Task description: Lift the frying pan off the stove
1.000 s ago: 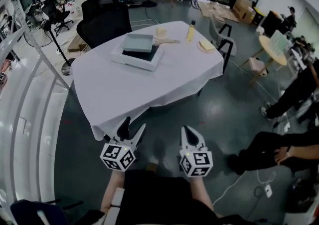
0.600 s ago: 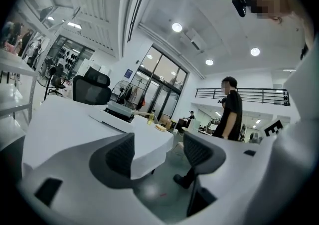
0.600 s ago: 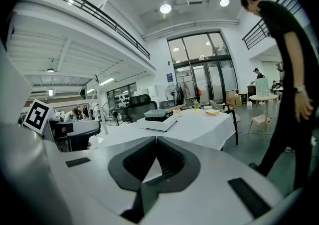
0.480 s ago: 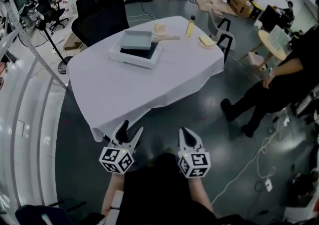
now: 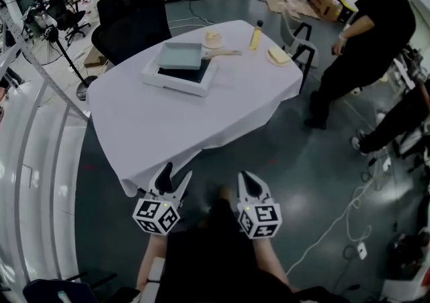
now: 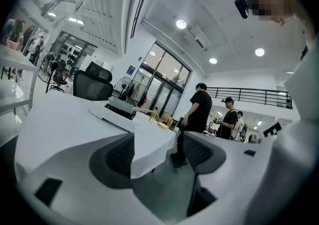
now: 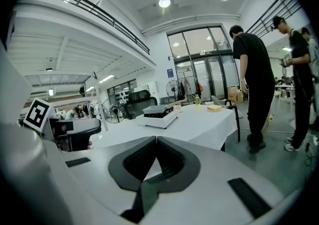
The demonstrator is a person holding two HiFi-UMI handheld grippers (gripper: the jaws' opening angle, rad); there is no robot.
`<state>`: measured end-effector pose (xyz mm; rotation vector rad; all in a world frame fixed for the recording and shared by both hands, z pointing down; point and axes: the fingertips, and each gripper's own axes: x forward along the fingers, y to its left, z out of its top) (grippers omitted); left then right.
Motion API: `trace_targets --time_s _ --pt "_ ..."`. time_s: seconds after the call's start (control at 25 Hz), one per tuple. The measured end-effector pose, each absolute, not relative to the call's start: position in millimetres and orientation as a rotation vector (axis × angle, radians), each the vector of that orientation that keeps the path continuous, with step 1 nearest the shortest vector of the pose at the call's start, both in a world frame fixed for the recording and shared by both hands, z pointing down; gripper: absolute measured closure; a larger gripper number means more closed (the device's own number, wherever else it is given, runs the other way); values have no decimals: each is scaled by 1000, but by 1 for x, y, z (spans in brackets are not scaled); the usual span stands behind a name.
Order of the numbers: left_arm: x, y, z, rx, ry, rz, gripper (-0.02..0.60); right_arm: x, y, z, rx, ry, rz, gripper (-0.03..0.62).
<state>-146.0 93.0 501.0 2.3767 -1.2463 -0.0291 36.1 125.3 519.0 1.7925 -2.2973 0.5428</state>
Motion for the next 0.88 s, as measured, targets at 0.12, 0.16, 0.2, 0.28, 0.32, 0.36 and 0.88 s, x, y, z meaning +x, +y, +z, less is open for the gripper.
trace_targets --time_s 0.12,0.16,0.2,0.28,0.32,0.36,0.88 --pt "-136 72 499 2387 -1241 -29 291 44 104 517 1785 -2313 527 588" --pt "-132 66 499 2386 -1241 -31 291 48 97 516 1783 -2315 521 588" --pt "-128 60 498 2385 -1239 -34 291 52 91 515 1780 -2313 516 588" --pt "-119 48 496 2384 -1237 -38 291 62 79 514 1775 -2304 512 588" --pt "-115 41 495 2385 -1237 -39 291 67 71 514 1774 -2303 512 588" --pt "-111 34 494 2386 -1239 -39 291 70 62 514 1772 -2307 514 588" --pt "-83 -63 493 2355 -1307 -74 291 105 -47 510 1712 -2364 484 588"
